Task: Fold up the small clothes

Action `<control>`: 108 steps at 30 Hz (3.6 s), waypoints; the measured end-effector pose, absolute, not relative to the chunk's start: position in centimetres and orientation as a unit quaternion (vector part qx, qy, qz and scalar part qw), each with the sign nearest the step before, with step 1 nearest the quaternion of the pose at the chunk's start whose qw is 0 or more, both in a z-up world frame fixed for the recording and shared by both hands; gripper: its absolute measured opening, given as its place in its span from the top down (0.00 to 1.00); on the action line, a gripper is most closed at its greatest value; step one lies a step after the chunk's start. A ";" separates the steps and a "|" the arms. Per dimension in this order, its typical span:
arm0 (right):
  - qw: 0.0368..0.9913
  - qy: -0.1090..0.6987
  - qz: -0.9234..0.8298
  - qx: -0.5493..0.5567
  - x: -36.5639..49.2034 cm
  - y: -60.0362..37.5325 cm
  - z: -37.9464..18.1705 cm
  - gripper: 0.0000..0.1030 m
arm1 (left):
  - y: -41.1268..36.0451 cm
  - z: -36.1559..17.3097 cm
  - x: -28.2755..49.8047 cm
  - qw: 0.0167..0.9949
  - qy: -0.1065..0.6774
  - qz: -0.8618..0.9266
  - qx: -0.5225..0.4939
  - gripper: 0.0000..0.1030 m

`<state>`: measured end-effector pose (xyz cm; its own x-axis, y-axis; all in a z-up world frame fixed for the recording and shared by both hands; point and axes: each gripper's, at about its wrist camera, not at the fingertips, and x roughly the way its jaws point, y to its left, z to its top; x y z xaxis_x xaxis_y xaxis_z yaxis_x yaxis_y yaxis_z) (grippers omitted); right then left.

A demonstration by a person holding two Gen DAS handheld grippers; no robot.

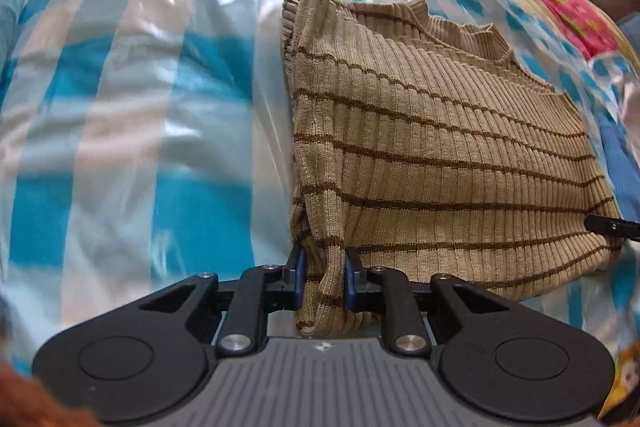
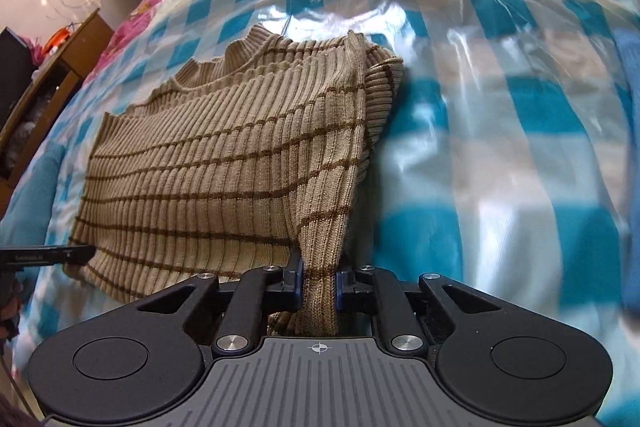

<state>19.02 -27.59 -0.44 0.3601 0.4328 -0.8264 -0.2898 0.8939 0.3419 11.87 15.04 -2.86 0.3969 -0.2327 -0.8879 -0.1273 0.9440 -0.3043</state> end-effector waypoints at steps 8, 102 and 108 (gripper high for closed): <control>0.844 0.497 0.192 0.056 15.3 -28.8 1.8 0.79 | 13.7 -0.6 8.2 0.844 0.515 -0.013 -0.150 0.74; 0.903 0.411 0.069 0.103 21.8 -26.8 -1.1 1.00 | 14.3 -1.9 14.3 0.893 0.430 0.064 -0.119 0.65; 0.913 0.390 0.072 0.094 20.7 -27.2 0.4 0.89 | 13.3 -0.8 13.3 0.901 0.413 0.055 -0.122 0.65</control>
<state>20.68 -27.18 0.44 0.6854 0.2050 -0.6987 -0.0577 0.9718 0.2285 13.25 13.34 -0.81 0.6526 -0.0027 -0.7577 -0.1991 0.9642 -0.1749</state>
